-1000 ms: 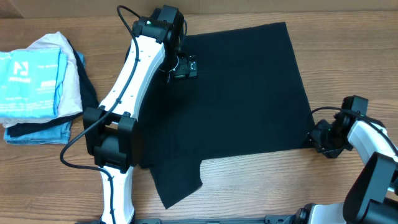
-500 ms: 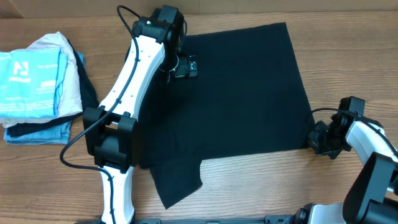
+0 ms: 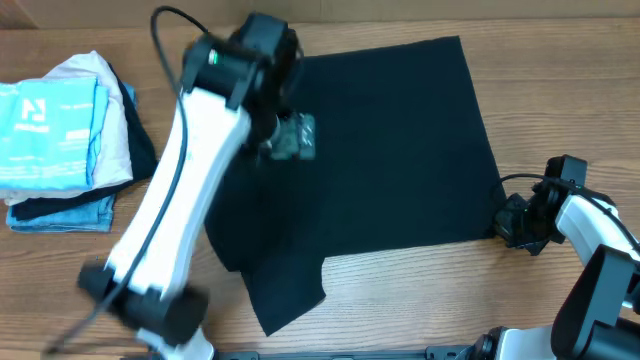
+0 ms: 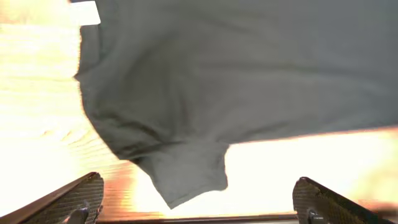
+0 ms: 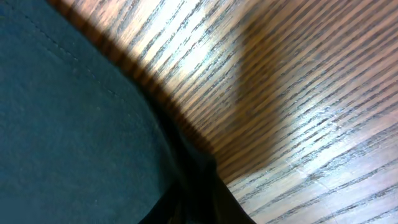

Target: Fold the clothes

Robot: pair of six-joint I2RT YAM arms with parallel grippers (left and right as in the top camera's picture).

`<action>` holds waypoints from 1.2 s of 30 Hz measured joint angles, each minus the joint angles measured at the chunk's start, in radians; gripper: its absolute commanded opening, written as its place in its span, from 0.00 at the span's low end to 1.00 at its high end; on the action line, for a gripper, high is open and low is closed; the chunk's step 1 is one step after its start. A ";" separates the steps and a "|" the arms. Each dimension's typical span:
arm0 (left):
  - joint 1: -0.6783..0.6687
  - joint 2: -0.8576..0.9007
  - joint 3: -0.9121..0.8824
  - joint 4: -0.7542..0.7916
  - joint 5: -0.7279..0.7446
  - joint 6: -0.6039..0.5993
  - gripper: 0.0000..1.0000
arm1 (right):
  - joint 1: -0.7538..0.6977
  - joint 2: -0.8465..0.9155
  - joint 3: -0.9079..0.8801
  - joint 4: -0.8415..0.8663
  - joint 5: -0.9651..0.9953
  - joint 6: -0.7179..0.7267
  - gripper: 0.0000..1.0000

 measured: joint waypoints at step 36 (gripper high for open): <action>-0.016 -0.543 -1.532 0.843 0.185 -0.327 0.84 | 0.000 -0.001 -0.002 0.012 -0.029 0.000 0.21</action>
